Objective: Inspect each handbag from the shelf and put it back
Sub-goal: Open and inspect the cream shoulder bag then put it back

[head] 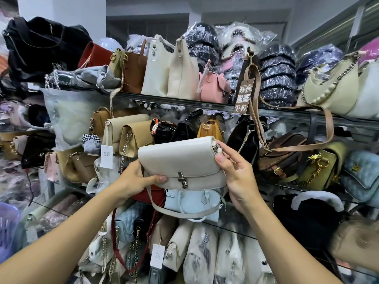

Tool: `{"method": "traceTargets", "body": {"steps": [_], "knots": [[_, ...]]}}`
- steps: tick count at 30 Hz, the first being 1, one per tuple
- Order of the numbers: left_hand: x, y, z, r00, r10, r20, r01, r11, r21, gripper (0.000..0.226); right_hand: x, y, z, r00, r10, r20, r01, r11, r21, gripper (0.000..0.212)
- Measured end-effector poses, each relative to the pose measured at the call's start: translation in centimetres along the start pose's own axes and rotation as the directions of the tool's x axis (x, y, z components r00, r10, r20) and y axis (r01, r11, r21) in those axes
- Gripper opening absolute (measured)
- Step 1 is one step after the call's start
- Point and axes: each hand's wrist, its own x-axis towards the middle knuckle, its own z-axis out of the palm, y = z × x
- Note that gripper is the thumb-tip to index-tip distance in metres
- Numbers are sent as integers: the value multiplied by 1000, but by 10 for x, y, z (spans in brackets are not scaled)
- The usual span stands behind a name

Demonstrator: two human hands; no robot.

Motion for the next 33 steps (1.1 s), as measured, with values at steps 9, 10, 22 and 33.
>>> {"method": "traceTargets", "body": {"steps": [9, 10, 22, 33], "knots": [[-2, -3, -2, 996, -28, 86, 41, 988, -150, 83, -3, -6, 8, 997, 22, -70, -22, 1000, 0, 43], [-2, -3, -3, 993, -43, 109, 62, 983, -175, 92, -3, -6, 9, 997, 14, -78, -13, 1000, 10, 48], [-10, 9, 6, 976, -114, 183, 182, 892, -415, 101, 1, -17, 24, 973, 22, -230, -24, 1000, -4, 37], [-11, 33, 16, 965, -263, -9, 236, 880, -412, 50, 9, -9, 1, 921, 147, -360, -138, 989, 50, 28]]}}
